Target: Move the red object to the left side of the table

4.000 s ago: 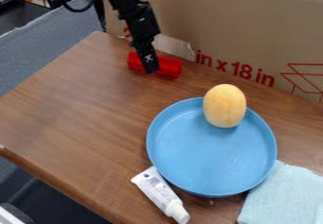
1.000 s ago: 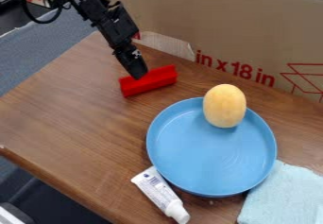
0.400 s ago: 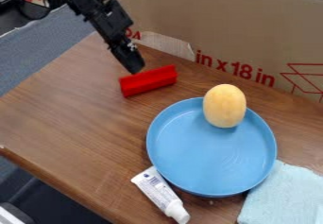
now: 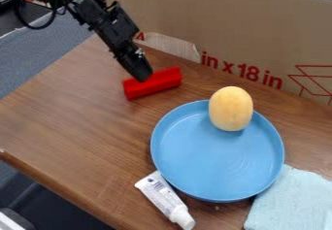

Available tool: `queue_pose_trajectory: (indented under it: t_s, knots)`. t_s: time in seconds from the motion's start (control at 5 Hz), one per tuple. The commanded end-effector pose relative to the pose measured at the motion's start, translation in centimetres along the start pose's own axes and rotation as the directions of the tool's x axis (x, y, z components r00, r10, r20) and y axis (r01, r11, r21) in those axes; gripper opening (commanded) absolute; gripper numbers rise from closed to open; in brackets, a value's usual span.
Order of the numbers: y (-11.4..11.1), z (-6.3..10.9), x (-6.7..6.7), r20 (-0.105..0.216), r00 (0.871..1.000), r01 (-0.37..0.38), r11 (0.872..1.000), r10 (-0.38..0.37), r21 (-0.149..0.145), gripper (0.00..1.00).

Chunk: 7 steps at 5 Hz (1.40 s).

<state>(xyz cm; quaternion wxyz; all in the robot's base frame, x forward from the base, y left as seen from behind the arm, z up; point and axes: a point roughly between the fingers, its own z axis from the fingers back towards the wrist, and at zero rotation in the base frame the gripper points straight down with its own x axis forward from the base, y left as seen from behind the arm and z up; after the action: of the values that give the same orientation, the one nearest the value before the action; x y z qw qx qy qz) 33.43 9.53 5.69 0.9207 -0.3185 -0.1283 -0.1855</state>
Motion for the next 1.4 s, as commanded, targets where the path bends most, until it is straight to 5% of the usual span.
queue_pose_trajectory:
  t_s: [0.0, 0.2, 0.4, 1.2]
  knots:
    - [-1.1, 2.1, 0.8, 0.052, 0.998, 0.039, 0.998, -0.042, 0.048, 0.0]
    - [-0.8, 2.0, 0.2, 0.056, 0.998, 0.022, 0.999, -0.025, 0.049, 0.0]
    - [-1.2, 1.7, 1.2, 0.059, 0.998, 0.014, 0.999, -0.017, 0.051, 0.0]
    - [-1.9, 1.1, -0.6, 0.117, 0.991, -0.063, 0.998, 0.06, 0.024, 0.0]
